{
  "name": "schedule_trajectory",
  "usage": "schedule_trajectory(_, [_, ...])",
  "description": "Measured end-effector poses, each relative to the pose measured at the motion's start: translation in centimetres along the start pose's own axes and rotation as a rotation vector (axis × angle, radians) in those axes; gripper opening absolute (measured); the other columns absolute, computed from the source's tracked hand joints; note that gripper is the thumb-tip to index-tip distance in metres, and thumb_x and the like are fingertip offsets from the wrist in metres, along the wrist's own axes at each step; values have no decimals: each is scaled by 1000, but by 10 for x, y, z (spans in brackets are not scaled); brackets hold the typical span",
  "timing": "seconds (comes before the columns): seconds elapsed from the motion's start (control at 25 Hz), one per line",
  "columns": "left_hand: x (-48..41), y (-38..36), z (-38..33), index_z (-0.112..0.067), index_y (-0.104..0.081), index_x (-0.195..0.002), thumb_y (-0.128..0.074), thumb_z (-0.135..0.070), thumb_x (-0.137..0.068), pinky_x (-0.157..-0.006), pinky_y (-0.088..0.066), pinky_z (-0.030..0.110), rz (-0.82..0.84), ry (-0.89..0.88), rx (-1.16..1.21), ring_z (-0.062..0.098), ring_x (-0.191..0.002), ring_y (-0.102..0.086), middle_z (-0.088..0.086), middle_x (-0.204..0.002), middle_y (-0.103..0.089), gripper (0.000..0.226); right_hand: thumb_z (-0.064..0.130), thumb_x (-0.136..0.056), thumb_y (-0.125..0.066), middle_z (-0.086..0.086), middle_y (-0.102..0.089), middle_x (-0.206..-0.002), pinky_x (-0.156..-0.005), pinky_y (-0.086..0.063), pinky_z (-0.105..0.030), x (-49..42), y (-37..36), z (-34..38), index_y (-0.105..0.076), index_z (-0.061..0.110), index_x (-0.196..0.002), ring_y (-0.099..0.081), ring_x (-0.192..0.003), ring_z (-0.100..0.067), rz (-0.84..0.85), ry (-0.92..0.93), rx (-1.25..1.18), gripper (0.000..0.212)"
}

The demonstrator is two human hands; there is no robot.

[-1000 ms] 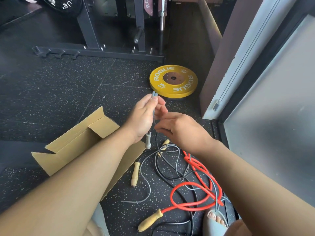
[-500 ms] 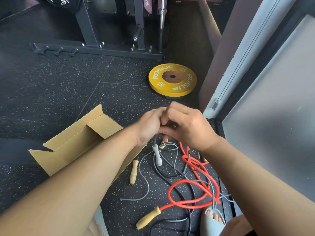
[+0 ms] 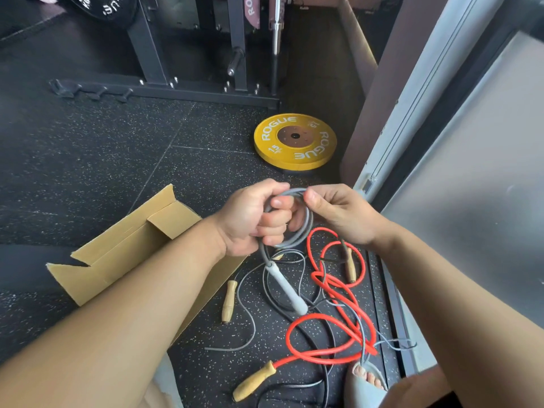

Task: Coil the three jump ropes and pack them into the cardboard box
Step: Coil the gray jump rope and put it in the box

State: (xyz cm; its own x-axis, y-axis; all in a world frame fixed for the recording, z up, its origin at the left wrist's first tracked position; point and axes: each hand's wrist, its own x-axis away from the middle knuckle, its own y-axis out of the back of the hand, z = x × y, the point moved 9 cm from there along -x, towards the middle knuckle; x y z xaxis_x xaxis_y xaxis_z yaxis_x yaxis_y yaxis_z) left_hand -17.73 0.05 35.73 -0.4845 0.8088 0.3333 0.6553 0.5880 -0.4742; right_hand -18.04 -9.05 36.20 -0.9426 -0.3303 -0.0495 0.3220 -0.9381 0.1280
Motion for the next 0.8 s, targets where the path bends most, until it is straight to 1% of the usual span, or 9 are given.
schedule_trajectory(0.08, [3,0,-8,-25,-35,-57,-33,-44,-99,-38,-24,22,4,-47,34,10,-35,-7,-10,-38,-19,47,50,-93,-60,-19,-68,-102,-91,-55,-49,-2,-8,-5,-73,10,-113,-62,-96,-34,31,-69,-221,47])
schedule_trajectory(0.12, [2,0,-11,-24,-34,-58,-35,-49,-98,-40,-26,23,-10,-73,26,11,-37,-6,-10,-39,-18,47,55,-89,-65,-22,-64,-102,-90,-55,-49,-3,-9,-6,-73,12,-113,-59,-96,-35,23,-90,-287,49])
schedule_trajectory(0.24, [-1,6,-15,-23,-35,-62,-33,-51,-102,-44,-32,24,-96,-152,-11,10,-36,-12,-8,-41,-17,49,57,-81,-76,-14,-57,-88,-82,-57,-43,-7,-6,-9,-70,14,-96,-60,-87,-31,-78,-88,-293,46])
schedule_trajectory(0.36, [-3,6,-21,-21,-41,-66,-30,-48,-104,-54,-40,24,-119,-205,-31,11,-37,-21,-7,-43,-21,48,35,-96,-60,-6,-55,-70,-81,-56,-39,-8,-5,-4,-64,8,-94,-63,-73,-29,-99,-75,-434,27])
schedule_trajectory(0.44, [-3,5,-25,-19,-43,-69,-33,-47,-102,-56,-44,23,-113,-212,2,12,-40,-27,-6,-45,-23,44,33,-97,-59,4,-41,-58,-72,-52,-29,-9,-7,5,-66,12,-92,-53,-60,-17,-62,-67,-602,23])
schedule_trajectory(0.52, [-3,4,-27,-18,-44,-71,-34,-46,-102,-56,-48,22,-109,-213,34,13,-42,-31,-6,-46,-25,43,41,-95,-57,6,-27,-58,-66,-48,-27,-11,-7,8,-61,11,-90,-38,-52,-12,-75,-83,-709,30])
schedule_trajectory(0.64, [-6,1,-21,-15,-51,-75,-28,-47,-104,-62,-52,26,-82,-188,43,14,-43,-33,-6,-45,-27,49,34,-106,-45,7,-25,-56,-51,-35,-27,-13,4,0,-52,10,-85,-23,-47,-9,-246,-76,-517,33])
schedule_trajectory(0.72, [-7,-4,-16,-12,-54,-78,-23,-48,-105,-71,-54,31,-37,-160,13,17,-46,-38,-4,-45,-29,54,35,-105,-49,5,-29,-55,-49,-26,-31,-13,9,1,-53,5,-84,-23,-48,-13,-300,-55,-360,37])
schedule_trajectory(0.8, [-7,-8,-13,-14,-52,-76,-21,-48,-105,-72,-47,32,1,-144,-18,19,-48,-37,-3,-47,-29,54,38,-98,-55,2,-31,-54,-50,-29,-35,-11,13,1,-56,-7,-89,-25,-49,-16,-330,-66,-289,46])
